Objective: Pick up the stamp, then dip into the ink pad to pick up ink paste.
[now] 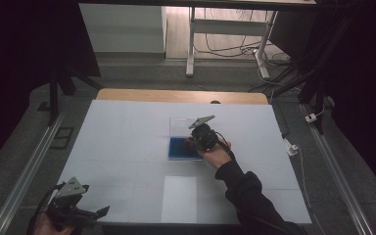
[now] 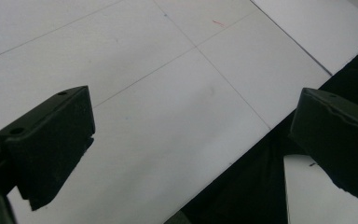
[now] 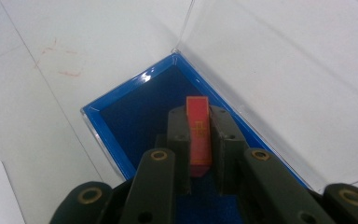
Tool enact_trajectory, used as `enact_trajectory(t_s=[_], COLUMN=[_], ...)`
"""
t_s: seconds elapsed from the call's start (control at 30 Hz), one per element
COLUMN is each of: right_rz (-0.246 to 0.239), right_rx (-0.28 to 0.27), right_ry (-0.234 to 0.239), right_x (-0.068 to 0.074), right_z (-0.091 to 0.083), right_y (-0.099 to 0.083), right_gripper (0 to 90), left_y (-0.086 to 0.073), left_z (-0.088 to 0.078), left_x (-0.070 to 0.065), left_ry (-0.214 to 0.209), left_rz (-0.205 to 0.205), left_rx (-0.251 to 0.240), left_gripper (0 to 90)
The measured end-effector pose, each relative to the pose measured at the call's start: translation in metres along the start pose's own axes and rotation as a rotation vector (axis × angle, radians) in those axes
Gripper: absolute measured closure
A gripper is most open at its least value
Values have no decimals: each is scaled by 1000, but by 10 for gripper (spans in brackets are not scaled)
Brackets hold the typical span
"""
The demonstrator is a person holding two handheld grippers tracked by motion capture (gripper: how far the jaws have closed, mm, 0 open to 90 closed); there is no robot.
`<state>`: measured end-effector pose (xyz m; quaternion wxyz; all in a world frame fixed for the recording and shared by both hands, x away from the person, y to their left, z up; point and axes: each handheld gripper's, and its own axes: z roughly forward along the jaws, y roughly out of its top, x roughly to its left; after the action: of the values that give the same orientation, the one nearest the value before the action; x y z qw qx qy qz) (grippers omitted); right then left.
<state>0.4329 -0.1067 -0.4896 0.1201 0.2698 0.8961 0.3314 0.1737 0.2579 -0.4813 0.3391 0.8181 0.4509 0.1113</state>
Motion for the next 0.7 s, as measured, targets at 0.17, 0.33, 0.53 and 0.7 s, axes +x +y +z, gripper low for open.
enact_trajectory(t_s=[0.17,0.33,0.53,0.7], right_rz=[-25,-25,-21,-5], right_rx=[-9,-32,-31,-37], right_ry=[13,43,51,39], right_x=[3,5,6,3], right_z=[-5,-14,-21,-24], right_y=[2,5,5,6], right_gripper=[803,803,804,804], left_y=[0,0,0,0], left_z=[0,-1,-1,-1], left_x=[0,0,-1,1], left_ry=[-1,-1,-1,-4], left_rz=[0,-1,1,-3], left_rx=[-2,-4,-7,-9], left_gripper=[3,4,4,4])
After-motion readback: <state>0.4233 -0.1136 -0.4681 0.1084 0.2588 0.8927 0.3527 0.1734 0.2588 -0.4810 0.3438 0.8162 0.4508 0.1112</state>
